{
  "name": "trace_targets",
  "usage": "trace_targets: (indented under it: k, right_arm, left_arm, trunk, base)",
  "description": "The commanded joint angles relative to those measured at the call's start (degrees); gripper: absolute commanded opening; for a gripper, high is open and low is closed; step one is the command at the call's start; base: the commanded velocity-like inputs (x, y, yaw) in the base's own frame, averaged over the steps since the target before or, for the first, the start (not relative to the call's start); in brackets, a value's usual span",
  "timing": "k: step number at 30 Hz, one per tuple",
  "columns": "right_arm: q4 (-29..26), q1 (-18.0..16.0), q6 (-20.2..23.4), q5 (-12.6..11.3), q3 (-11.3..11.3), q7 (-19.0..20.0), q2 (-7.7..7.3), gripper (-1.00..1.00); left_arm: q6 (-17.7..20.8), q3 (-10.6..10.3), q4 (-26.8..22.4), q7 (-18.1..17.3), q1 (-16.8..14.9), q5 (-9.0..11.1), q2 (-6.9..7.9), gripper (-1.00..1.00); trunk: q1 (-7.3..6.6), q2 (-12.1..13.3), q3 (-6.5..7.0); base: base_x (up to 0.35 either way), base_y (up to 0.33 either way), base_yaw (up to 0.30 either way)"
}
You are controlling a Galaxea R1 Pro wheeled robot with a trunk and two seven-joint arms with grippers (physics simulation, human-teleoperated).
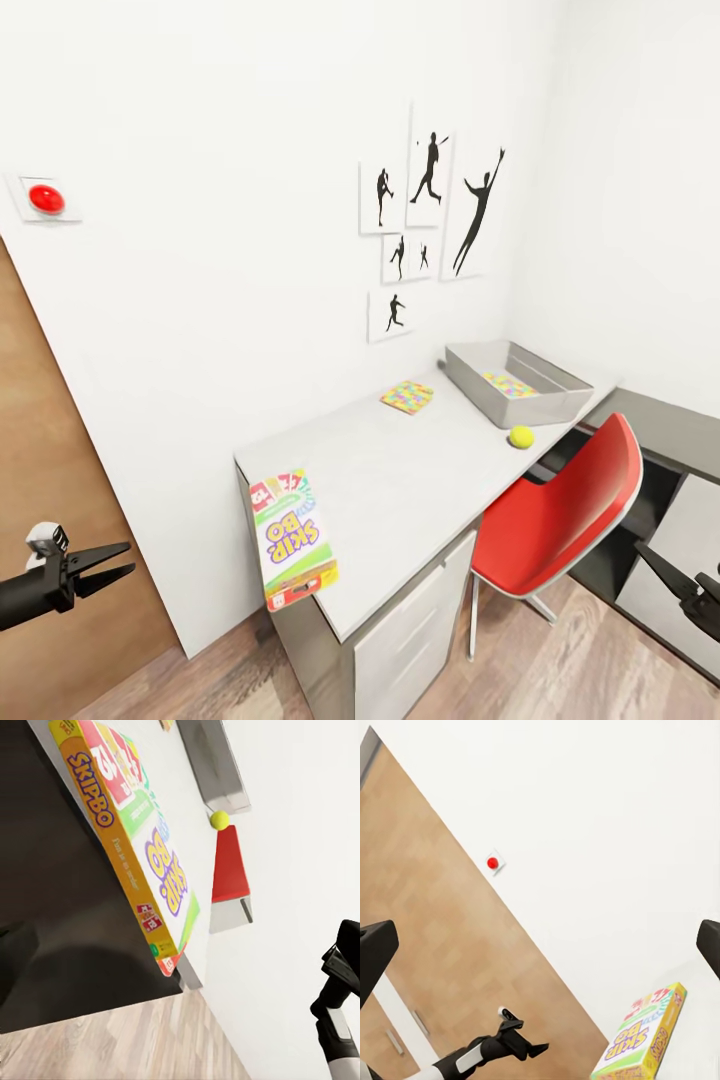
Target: Put all the toys in the child's room - the three board games (two on the bed and one on the table), the two jigsaw puzzles on the table, and the tennis ball on the table - inside the toy box on the table in the child's room.
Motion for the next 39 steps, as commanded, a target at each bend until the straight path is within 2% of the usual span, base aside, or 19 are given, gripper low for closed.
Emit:
trace_targets:
  k: [1, 26, 39]
  right_arm:
    - [-0.03, 0.02, 0.59, -0.26, 0.02, 0.01, -0.02, 1.00]
    - [-0.03, 0.01, 0.57, -0.26, 0.02, 0.00, -0.02, 1.00]
    - [-0.03, 0.01, 0.48, -0.26, 0.02, -0.02, -0.02, 1.00]
  left_arm:
    - [0.58, -0.01, 0.00, -0.13, -0.04, 0.10, 0.01, 1.00]
    - [0.23, 0.00, -0.08, -0.22, -0.04, 0.60, -0.08, 1.00]
    - [0.16, 0.06, -0.28, -0.40, -0.04, 0.61, -0.08, 1.00]
  trunk:
    - [0.23, -0.45, -0.23]
    - [5.72, -10.47, -4.72]
    - [5.72, -10.47, -4.72]
  base:
    - [0.000, 0.000, 0.000]
    - [0.000, 0.000, 0.000]
    - [0.000, -0.017, 0.000]
